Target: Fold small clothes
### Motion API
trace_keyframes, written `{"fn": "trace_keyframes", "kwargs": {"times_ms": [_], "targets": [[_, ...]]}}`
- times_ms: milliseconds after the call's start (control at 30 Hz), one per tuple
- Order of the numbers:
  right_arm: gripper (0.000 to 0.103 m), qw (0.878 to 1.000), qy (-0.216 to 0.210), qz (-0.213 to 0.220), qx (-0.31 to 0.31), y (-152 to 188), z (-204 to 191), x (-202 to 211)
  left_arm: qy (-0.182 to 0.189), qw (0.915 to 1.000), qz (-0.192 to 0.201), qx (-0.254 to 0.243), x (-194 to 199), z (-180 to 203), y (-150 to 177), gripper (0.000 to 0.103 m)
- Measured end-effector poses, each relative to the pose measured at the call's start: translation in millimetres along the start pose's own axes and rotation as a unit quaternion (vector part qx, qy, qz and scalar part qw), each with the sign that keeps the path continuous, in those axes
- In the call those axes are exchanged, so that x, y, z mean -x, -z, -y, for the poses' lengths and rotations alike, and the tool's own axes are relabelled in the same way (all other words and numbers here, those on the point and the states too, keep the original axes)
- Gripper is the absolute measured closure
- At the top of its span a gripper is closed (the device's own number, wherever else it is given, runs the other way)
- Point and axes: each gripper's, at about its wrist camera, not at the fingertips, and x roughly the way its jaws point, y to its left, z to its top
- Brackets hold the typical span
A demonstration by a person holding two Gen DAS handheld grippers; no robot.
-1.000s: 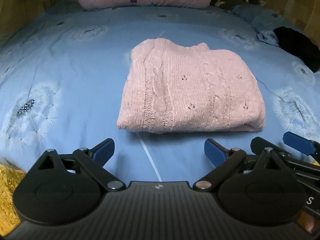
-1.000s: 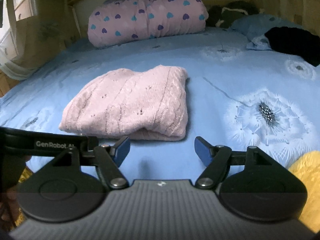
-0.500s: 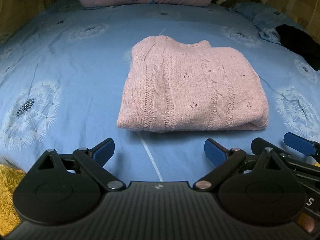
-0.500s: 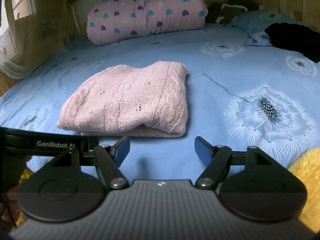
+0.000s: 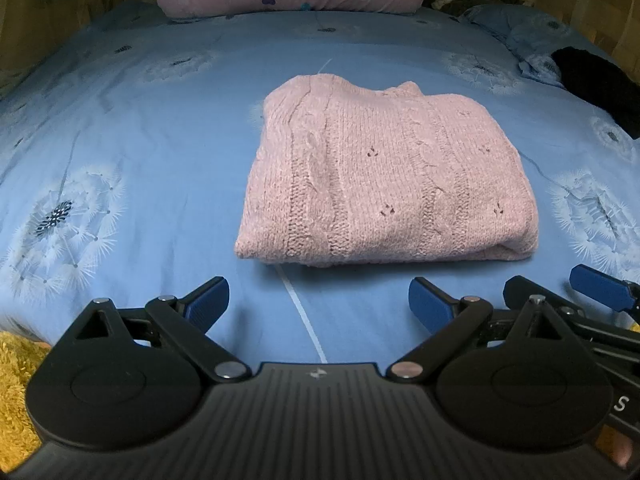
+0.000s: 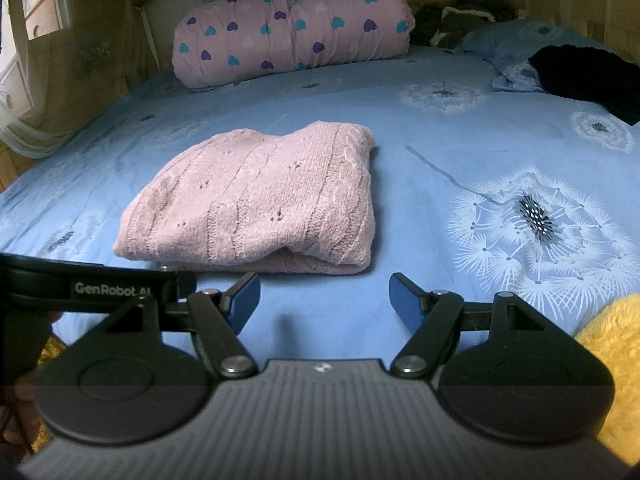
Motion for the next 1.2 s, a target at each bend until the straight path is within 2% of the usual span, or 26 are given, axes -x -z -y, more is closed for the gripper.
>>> {"fn": "trace_keyframes", "kwargs": {"times_ms": [1200], "targets": [[0.03,1.0,0.0,-0.002,-0.001,1.8,-0.2,-0.3,-0.009,0.9999,0.01,-0.008,3.1,0.6,2.7,0.005]]}}
